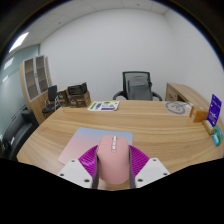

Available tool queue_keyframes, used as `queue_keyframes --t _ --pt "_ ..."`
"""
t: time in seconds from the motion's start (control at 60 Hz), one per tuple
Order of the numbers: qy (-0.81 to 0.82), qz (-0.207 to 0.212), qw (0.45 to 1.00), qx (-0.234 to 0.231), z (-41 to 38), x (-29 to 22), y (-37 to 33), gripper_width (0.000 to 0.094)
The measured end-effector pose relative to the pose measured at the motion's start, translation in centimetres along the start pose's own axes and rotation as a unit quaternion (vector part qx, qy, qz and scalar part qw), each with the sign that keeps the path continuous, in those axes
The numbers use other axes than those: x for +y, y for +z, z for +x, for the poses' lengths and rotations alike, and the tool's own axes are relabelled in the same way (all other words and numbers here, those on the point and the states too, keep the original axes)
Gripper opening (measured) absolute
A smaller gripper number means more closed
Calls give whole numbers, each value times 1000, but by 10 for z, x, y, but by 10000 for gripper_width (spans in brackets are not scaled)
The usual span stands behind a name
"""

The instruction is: Arrange mouse

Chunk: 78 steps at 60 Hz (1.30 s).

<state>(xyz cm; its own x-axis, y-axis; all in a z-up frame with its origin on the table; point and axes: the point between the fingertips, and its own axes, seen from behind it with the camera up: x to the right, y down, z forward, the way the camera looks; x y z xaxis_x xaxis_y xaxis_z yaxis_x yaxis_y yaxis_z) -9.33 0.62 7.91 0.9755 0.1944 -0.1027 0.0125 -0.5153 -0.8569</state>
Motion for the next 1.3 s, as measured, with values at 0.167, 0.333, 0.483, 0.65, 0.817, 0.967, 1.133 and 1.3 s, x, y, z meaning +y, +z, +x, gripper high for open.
queue_keyframes --t 0.167,0.333,0.483,0.65,0.817,0.967,1.133,1.3 --pt "-9 -26 999 38 -48 0 68 412" --pt "-3 -56 995 82 -56 13 101 414" --pt "-18 -88 992 93 -57 34 112 417" --pt "-54 -88 990 97 -55 37 113 432" --pt "-61 -118 987 86 -58 41 109 692" --pt "-29 -114 989 90 -63 45 83 836" --pt "3 -78 995 65 -84 43 6 840" --pt "41 -37 998 36 -100 45 -106 836"
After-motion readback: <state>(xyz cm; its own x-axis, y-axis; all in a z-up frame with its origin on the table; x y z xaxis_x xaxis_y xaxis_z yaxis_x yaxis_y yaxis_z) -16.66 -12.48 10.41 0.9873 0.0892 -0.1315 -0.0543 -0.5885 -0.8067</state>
